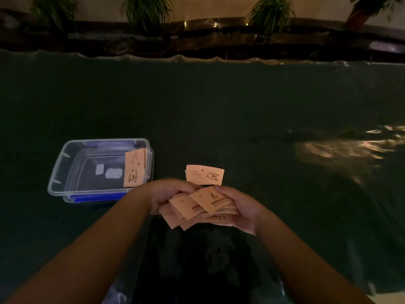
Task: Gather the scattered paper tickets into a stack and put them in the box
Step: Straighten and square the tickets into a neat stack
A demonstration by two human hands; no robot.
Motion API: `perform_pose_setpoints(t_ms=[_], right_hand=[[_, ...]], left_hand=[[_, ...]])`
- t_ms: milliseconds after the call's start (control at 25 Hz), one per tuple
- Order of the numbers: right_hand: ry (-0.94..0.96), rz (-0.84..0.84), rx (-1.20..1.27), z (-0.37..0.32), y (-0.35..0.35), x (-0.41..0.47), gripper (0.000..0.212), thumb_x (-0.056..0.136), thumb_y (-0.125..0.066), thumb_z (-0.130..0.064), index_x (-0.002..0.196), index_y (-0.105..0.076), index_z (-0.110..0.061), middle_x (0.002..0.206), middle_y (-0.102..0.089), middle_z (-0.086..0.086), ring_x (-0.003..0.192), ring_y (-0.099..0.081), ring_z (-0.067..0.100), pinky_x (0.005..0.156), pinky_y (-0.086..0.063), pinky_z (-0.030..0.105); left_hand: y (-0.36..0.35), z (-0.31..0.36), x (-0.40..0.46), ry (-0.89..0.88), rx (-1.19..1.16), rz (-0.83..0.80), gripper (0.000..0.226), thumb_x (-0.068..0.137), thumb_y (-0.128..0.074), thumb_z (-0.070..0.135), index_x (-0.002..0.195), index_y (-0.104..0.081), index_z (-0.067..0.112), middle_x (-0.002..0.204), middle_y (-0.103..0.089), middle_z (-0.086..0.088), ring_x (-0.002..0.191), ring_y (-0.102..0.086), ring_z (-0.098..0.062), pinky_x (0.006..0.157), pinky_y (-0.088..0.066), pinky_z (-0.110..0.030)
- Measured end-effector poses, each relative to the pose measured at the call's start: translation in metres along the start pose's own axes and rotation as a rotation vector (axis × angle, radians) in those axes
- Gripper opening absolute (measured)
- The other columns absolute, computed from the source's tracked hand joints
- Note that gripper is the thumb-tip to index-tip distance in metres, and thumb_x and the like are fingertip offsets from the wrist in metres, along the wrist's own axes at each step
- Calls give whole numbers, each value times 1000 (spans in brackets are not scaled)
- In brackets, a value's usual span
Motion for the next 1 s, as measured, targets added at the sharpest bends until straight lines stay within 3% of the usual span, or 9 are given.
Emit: perform_pose_setpoints(t_ms=[80,200,360,480,600,760,880,920,1000], right_hand=[[22,41,54,-2,3,3,66,82,-86,-42,137,-67,-13,122,-82,14,108,-81,30,84,-67,44],[79,114,182,-14,11,6,64,86,-83,-34,142,-61,-11,122,-81,17,109,-81,33,84,-68,48],[224,225,240,-49,19,12,47,89,-82,-27,131,-61,-18,115,-84,16,105,-82,36,96,-63,61],[339,324,171,-76,25,19,44,89,-84,-25,127,-63,-21,107,-86,11,99,-84,31,94,-64,60],[366,416,125,-85,36,34,42,92,-83,-28,127,-62,-26,102,-87,5,94,-85,24,89,-67,54],[349,523,83,-80,53,54,52,92,-83,-32,137,-58,-24,109,-85,7,94,-84,23,88,-68,51],[334,606,3,-71,61,61,61,90,-85,-36,142,-55,-26,117,-80,5,98,-82,21,88,-68,48],[340,627,-30,-71,63,63,63,89,-86,-37,143,-54,-27,118,-78,4,98,-81,20,88,-68,47],[365,645,-61,-73,65,65,62,88,-86,-37,141,-54,-29,119,-76,2,100,-80,19,90,-67,47]], left_hand=[[10,7,1,-26,-14,133,47,87,-69,43,126,-75,19,125,-75,-18,121,-66,-44,107,-49,-54],[36,18,-3,-150,-259,389,38,91,-56,42,95,-74,9,111,-76,-23,100,-71,-39,89,-54,-46],[41,30,2,-317,-525,439,46,95,-58,53,93,-77,11,108,-80,-21,94,-79,-37,70,-62,-41],[49,32,16,-317,-644,581,47,91,-63,60,88,-85,19,99,-83,-16,95,-79,-38,85,-62,-49],[61,42,31,-254,-592,677,35,93,-64,57,95,-80,26,88,-84,-10,96,-77,-35,96,-58,-54],[86,46,56,-223,-426,799,31,102,-55,49,128,-69,39,95,-79,-4,91,-74,-25,82,-61,-45],[90,22,62,-161,-514,844,64,93,-35,79,106,-75,32,87,-83,-3,93,-75,-23,83,-57,-41],[93,17,63,-217,-496,855,67,85,-35,87,104,-73,35,98,-83,-3,97,-73,-20,88,-56,-41],[92,20,59,-330,-135,809,81,62,-63,87,125,-60,39,136,-64,3,115,-62,-10,95,-50,-33]])
Point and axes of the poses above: each hand's wrist, its own x-axis towards the middle knuckle, its own y-axis out of the back of the hand, z = x × y, the point moved 10 cm from there along x, towards the middle knuckle
